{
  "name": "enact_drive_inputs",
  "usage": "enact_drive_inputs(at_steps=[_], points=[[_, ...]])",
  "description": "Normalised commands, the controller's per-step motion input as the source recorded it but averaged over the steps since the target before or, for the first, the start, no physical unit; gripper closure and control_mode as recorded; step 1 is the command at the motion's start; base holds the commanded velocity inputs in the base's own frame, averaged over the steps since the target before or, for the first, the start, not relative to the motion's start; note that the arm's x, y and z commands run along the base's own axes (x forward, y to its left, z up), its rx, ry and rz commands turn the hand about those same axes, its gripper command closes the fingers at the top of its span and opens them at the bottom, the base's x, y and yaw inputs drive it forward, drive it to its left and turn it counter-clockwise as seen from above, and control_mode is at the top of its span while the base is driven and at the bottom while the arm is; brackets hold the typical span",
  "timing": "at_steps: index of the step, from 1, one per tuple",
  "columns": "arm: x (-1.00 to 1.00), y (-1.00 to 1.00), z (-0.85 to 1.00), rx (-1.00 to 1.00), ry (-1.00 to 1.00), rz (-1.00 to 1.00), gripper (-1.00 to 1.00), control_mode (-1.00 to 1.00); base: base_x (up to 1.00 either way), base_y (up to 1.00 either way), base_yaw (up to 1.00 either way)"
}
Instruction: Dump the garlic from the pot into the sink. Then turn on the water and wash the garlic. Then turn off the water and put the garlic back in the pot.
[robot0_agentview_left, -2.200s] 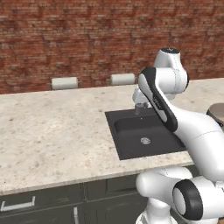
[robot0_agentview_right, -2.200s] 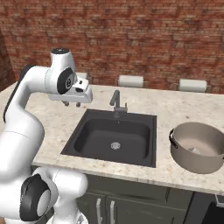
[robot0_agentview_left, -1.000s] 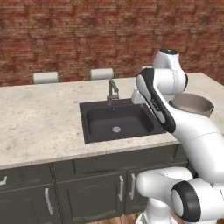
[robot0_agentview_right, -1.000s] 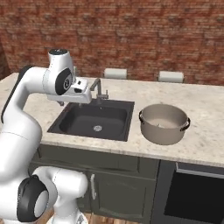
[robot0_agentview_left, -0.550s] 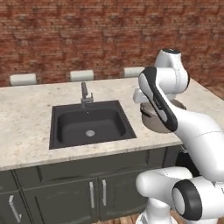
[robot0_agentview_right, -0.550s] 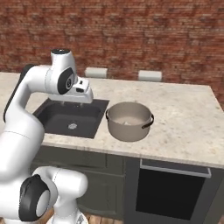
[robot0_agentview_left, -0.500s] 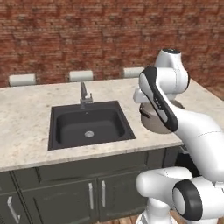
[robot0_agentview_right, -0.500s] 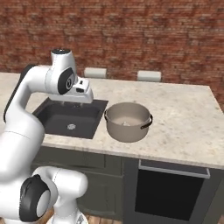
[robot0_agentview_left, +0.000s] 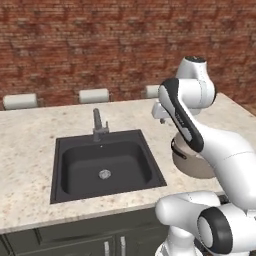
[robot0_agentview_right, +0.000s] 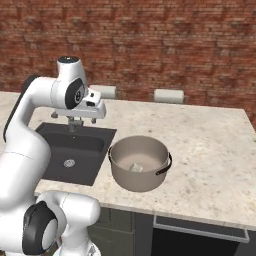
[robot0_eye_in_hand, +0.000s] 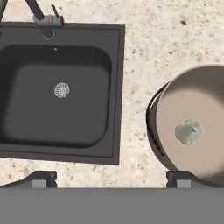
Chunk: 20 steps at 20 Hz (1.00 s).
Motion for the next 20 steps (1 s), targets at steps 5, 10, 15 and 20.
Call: enact_drive_inputs(at_steps=[5,10,15,20], points=[[0.0,0.0,0.0,0.0,0.0,0.0,-1.0,1.0,0.89,-0.04,0.0],[0.0,0.0,0.0,0.0,0.0,0.0,-1.0,1.0,0.95,0.0,0.0],[0.5,0.0,-0.06,0.0,0.15,0.0,-1.0,-1.0,0.18,0.0,0.0],[0.4,0.0,-0.02,0.0,0.07,0.0,-1.0,-1.0,0.0,0.0,0.0]])
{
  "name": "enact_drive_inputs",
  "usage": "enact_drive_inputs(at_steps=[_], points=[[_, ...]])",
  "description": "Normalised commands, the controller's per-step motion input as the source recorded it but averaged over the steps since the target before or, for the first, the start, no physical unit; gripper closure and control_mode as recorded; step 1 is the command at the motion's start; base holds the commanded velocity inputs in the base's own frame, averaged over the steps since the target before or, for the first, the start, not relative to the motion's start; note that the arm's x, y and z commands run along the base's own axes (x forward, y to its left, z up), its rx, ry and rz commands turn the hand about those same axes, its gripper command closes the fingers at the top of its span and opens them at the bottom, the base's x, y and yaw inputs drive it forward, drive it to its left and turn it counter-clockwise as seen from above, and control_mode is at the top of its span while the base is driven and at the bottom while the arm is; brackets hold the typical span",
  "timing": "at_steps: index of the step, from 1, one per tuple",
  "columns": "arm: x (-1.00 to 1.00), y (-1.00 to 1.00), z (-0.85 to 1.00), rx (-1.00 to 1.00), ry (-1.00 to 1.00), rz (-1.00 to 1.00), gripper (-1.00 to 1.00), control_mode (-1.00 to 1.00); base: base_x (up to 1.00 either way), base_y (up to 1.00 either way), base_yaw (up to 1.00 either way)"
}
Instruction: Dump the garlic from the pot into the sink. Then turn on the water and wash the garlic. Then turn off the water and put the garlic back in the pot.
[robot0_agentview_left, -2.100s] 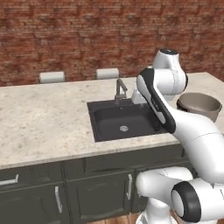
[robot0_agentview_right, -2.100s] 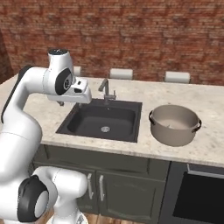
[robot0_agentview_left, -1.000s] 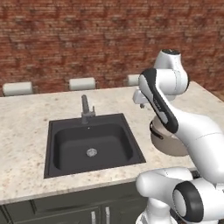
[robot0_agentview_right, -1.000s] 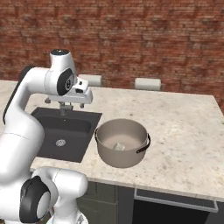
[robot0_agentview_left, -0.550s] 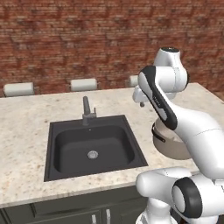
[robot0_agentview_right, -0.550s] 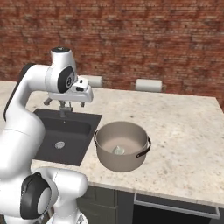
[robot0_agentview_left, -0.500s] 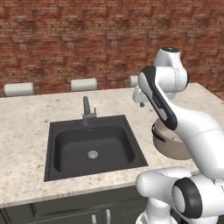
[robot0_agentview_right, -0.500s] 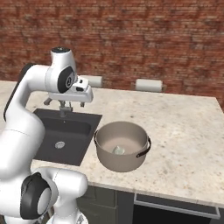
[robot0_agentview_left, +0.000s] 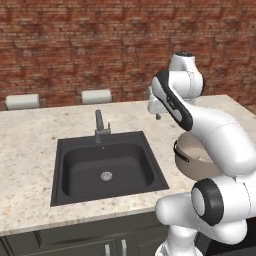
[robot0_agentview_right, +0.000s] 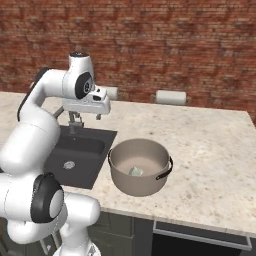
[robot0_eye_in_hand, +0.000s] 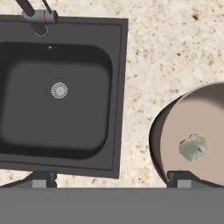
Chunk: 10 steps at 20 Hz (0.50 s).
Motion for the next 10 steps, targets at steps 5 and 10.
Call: enact_drive_inputs(at_steps=[5,10], points=[[0.31,-0.04,-0.01,0.0,0.03,-0.01,-1.0,-1.0,0.0,0.0,0.0],[0.22,-0.37,-0.07,0.0,0.06,-0.07,-1.0,-1.0,0.0,0.0,0.0]])
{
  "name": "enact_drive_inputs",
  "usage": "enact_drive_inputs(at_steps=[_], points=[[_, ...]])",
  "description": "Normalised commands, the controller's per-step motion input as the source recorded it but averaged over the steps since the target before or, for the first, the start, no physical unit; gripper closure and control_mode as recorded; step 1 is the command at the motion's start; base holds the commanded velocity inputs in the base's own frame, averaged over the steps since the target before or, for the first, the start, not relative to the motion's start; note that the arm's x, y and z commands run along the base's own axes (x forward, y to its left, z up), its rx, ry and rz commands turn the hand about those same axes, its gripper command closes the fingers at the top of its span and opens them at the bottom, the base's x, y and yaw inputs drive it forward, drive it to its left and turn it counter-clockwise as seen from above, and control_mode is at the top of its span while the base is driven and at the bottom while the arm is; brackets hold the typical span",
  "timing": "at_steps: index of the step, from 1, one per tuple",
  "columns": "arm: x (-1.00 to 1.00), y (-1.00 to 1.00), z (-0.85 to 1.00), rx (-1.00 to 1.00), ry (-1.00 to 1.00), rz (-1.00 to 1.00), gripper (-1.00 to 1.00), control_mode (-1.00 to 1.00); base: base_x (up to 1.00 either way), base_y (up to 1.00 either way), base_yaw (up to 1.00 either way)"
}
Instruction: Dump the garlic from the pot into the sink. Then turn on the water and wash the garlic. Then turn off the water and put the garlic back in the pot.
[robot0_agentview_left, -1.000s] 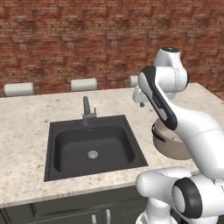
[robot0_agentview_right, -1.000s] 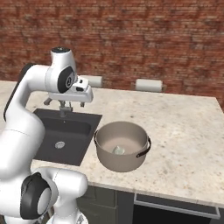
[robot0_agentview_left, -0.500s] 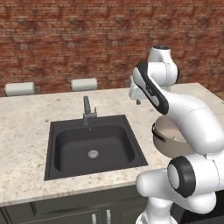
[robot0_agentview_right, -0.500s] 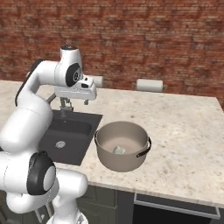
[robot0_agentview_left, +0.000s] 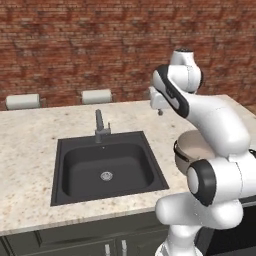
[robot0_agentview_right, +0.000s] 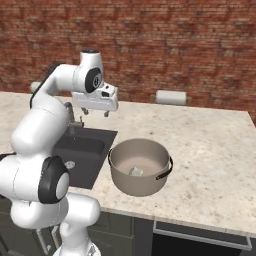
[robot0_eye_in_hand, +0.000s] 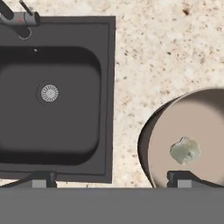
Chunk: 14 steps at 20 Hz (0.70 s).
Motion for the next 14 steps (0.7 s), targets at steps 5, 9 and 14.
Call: enact_drive_inputs(at_steps=[5,9,14], points=[[0.09,-0.37,-0.13,-0.01,0.06,-0.09,-1.0,-1.0,0.0,0.0,0.0],[0.0,-0.21,-0.32,0.0,0.07,-0.07,-1.0,-1.0,0.0,0.0,0.0],[0.0,-0.08,-0.51,0.0,0.08,-0.06,-1.0,-1.0,0.0,0.0,0.0]])
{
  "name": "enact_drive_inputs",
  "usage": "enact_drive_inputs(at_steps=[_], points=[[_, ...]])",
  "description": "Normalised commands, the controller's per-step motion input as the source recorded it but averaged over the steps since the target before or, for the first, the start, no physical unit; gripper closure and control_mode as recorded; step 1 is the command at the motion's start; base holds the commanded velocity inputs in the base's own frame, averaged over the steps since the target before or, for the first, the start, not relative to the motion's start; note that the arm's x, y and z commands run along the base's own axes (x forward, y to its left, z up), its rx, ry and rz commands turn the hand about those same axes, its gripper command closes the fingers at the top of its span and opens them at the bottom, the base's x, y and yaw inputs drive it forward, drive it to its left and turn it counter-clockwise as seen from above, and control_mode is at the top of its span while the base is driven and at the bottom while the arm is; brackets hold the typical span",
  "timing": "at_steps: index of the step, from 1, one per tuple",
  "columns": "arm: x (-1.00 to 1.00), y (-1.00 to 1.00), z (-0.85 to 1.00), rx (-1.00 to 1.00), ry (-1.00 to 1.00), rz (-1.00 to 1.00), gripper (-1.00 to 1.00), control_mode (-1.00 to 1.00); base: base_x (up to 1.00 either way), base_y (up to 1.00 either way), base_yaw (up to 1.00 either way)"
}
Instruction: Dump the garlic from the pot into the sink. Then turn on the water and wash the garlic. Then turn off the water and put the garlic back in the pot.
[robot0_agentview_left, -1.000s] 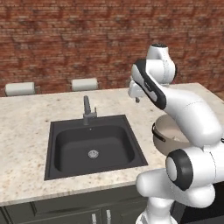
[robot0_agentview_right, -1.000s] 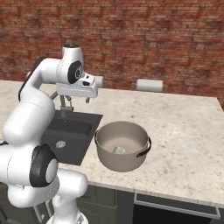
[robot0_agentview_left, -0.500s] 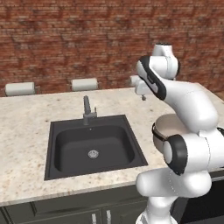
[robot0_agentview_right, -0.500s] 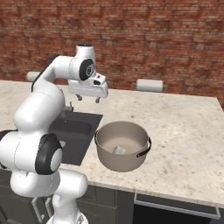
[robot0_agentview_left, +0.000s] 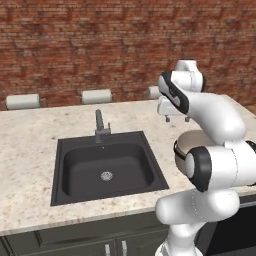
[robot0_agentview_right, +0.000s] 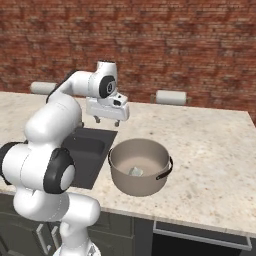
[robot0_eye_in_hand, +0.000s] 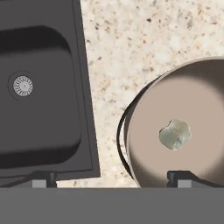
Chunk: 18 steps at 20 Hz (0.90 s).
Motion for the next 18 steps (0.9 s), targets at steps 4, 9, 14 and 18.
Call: enact_drive_inputs(at_steps=[4,9,14,18], points=[[0.0,-0.01,-0.54,-0.05,0.01,-0.05,-1.0,-1.0,0.0,0.0,0.0],[-0.07,0.0,-0.49,-0.1,0.0,-0.05,-1.0,-1.0,0.0,0.0,0.0],[-0.22,0.0,-0.33,-0.1,0.0,-0.1,-1.0,-1.0,0.0,0.0,0.0],[-0.17,-0.04,-0.26,-0.04,0.0,-0.09,-1.0,-1.0,0.0,0.0,0.0]])
